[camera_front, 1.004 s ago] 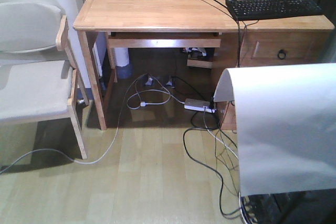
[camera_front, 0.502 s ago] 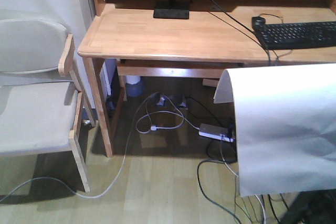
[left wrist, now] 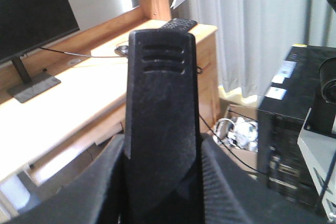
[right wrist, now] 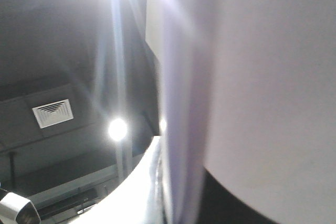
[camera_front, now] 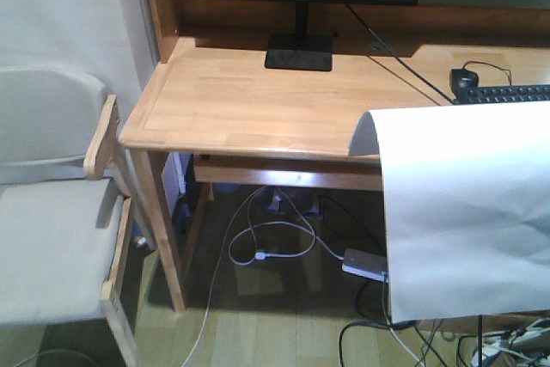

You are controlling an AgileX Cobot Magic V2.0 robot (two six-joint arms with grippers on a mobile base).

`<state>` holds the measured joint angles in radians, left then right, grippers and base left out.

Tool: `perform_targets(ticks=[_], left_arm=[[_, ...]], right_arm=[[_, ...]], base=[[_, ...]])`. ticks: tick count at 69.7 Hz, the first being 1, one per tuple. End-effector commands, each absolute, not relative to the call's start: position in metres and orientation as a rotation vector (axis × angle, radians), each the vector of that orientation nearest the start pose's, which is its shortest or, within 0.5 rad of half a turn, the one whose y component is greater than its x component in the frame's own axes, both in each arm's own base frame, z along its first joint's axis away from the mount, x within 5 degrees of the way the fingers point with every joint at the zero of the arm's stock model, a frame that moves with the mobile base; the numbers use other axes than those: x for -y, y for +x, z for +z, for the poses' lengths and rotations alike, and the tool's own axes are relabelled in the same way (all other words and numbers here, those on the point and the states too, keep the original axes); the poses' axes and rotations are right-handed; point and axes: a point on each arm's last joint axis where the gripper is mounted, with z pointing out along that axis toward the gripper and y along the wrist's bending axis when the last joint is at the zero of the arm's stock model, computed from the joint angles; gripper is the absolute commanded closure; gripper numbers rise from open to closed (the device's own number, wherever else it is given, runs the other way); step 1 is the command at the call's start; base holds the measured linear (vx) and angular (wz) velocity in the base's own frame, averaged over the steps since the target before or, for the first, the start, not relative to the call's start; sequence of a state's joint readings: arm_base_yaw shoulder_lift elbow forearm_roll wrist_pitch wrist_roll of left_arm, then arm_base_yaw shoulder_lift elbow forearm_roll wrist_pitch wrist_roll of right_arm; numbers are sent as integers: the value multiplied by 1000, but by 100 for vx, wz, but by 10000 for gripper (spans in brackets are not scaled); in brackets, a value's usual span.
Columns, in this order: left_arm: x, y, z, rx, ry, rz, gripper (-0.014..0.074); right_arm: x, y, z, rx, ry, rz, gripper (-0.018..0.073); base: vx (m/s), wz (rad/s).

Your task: Grab stapler and paper to desk for stapling

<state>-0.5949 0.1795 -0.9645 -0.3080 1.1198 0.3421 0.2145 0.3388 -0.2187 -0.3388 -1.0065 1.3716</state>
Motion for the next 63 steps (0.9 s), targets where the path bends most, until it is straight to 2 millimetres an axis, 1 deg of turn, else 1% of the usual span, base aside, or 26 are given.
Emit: perform_targets(ticks=[1,44,63], left_arm=[[-1,-46,414,-1491,825,-564,603],[-1,-46,414,-1491,825,-564,603],[-1,-46,414,-1491,825,-564,603]], right_arm=[[-34,39,347,-685,27,1437,565],[-34,39,347,-685,27,1437,565],[-34,39,347,-685,27,1437,565]], base=[[38,-9],[36,-13],[29,-4]])
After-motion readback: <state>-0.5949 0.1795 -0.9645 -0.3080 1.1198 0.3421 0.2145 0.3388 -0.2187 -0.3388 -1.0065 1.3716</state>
